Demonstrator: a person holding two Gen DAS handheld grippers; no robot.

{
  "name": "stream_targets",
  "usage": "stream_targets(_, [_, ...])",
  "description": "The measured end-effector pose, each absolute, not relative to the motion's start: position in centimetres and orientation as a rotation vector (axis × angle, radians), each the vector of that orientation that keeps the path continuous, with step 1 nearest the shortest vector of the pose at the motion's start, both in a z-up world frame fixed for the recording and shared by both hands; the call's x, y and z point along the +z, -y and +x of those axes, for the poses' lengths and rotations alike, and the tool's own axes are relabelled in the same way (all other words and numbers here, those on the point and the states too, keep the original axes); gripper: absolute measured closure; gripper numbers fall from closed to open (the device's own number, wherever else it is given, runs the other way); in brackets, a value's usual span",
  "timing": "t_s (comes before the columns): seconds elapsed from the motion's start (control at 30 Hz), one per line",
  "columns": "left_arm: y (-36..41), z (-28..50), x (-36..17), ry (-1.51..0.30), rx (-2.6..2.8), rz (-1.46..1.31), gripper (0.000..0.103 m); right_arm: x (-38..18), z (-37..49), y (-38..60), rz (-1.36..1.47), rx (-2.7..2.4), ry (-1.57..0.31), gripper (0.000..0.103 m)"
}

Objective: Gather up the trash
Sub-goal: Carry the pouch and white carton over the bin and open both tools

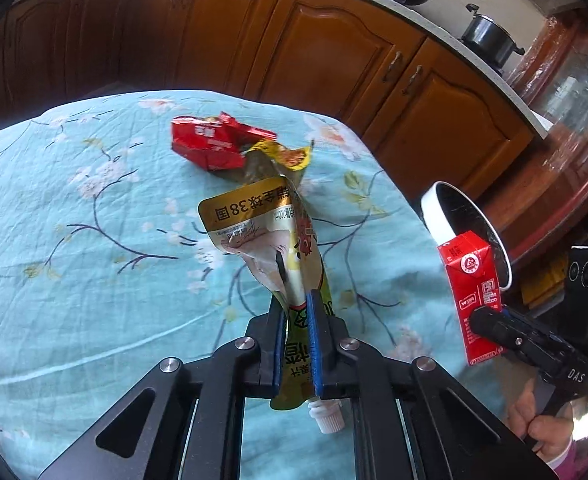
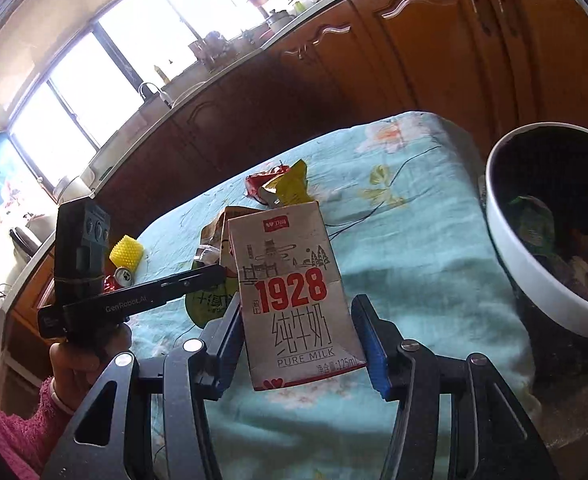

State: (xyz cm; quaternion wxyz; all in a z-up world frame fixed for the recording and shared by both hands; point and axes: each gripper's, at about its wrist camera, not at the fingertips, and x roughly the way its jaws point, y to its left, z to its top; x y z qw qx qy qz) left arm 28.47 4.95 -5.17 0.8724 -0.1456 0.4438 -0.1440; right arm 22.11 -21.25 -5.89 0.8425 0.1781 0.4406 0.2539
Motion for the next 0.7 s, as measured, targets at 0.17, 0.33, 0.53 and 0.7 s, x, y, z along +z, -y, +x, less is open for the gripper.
stream_targets(0.17, [-2.0, 27.8, -3.8, -0.915, -0.372, -0.265, 0.095, -5.3, 21.3, 23.6, 0.395, 0.477, -0.9, 0.05])
stream_targets(0.33, [0.7, 27.9, -2.9, -0.907, -0.426, -0.235, 0.095, -4.4, 20.6, 26.0, 0.402, 0.413, -0.87, 0.05])
stream_targets(0.53, [3.5, 28.3, -2.1, -0.899, -0.479, -0.201, 0.095, -3.7, 20.3, 29.2, 0.42, 0.345, -0.837, 0.05])
stream_targets(0.7, [6.0, 29.5, -2.0, -0.906, -0.516, -0.179, 0.095, -3.3, 20.3, 31.3, 0.42, 0.3, -0.824, 0.05])
